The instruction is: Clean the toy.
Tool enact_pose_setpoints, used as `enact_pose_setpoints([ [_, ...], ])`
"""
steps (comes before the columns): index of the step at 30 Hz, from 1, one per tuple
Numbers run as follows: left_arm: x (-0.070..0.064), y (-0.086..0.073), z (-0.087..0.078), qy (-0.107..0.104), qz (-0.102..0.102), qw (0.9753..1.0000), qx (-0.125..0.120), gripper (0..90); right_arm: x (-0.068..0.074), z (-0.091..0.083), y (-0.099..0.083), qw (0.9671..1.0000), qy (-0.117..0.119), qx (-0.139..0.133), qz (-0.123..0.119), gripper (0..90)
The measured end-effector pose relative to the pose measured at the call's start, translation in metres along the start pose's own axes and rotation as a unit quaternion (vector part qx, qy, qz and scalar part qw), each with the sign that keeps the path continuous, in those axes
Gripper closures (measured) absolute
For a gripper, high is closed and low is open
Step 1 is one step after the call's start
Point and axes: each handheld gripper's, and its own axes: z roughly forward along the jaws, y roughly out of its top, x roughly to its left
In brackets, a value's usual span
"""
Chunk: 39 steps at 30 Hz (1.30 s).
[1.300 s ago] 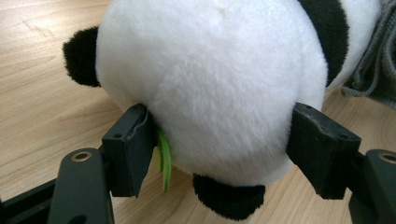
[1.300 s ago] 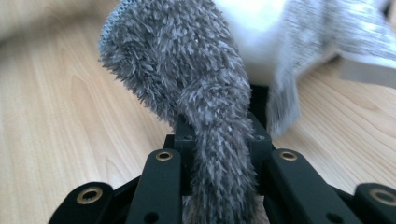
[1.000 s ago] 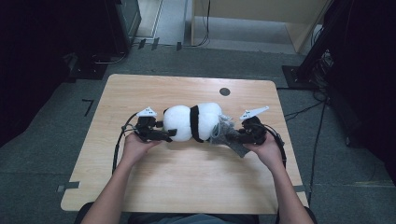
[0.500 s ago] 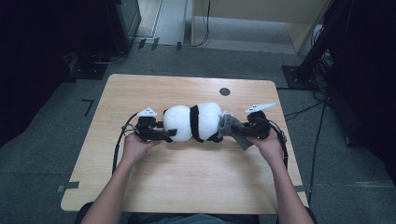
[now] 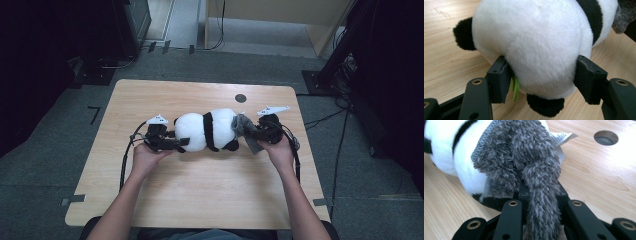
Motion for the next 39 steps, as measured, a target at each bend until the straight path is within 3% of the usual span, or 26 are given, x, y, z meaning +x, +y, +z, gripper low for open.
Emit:
enact_pose_setpoints([
  [9, -0.011, -0.005, -0.002, -0.009, -0.009, 0.9999, 0.001, 36.3, -0.001, 0.005, 0.007, 0.9999, -0.008, -0.008, 0.006, 75.8],
  [12, -0.015, -0.007, -0.001, 0.001, 0.008, 1.0, 0.002, 35.1, -0.004, 0.007, 0.006, 0.9999, -0.007, -0.009, 0.007, 75.6],
  [21, -0.008, -0.014, -0.008, 0.007, 0.043, 0.999, -0.011, 28.3, -0.012, 0.007, 0.002, 0.9997, -0.015, -0.018, 0.0, 74.0],
  [23, -0.005, -0.014, -0.014, 0.015, 0.05, 0.9985, -0.016, 28.6, -0.013, 0.007, 0.002, 0.9997, -0.018, -0.019, -0.004, 74.0],
  [28, 0.012, -0.016, -0.03, 0.041, 0.04, 0.9977, -0.038, 31.9, -0.016, 0.009, 0.004, 0.9996, -0.022, -0.018, -0.004, 74.0],
  [31, 0.025, -0.013, -0.032, 0.057, 0.044, 0.9965, -0.042, 33.5, -0.019, 0.008, 0.006, 0.9992, -0.033, -0.022, -0.004, 74.0],
  [33, 0.028, -0.012, -0.031, 0.058, 0.045, 0.9965, -0.04, 33.7, -0.023, 0.007, 0.006, 0.9988, -0.039, -0.031, 0.006, 74.1],
  [35, 0.038, -0.009, -0.023, 0.042, 0.044, 0.9974, -0.038, 34.1, -0.029, 0.009, 0.006, 0.9987, -0.032, -0.035, 0.02, 74.1],
  [39, 0.043, -0.005, -0.013, 0.028, 0.069, 0.9963, -0.041, 34.1, -0.034, 0.023, 0.004, 0.9987, -0.008, -0.03, 0.041, 74.1],
])
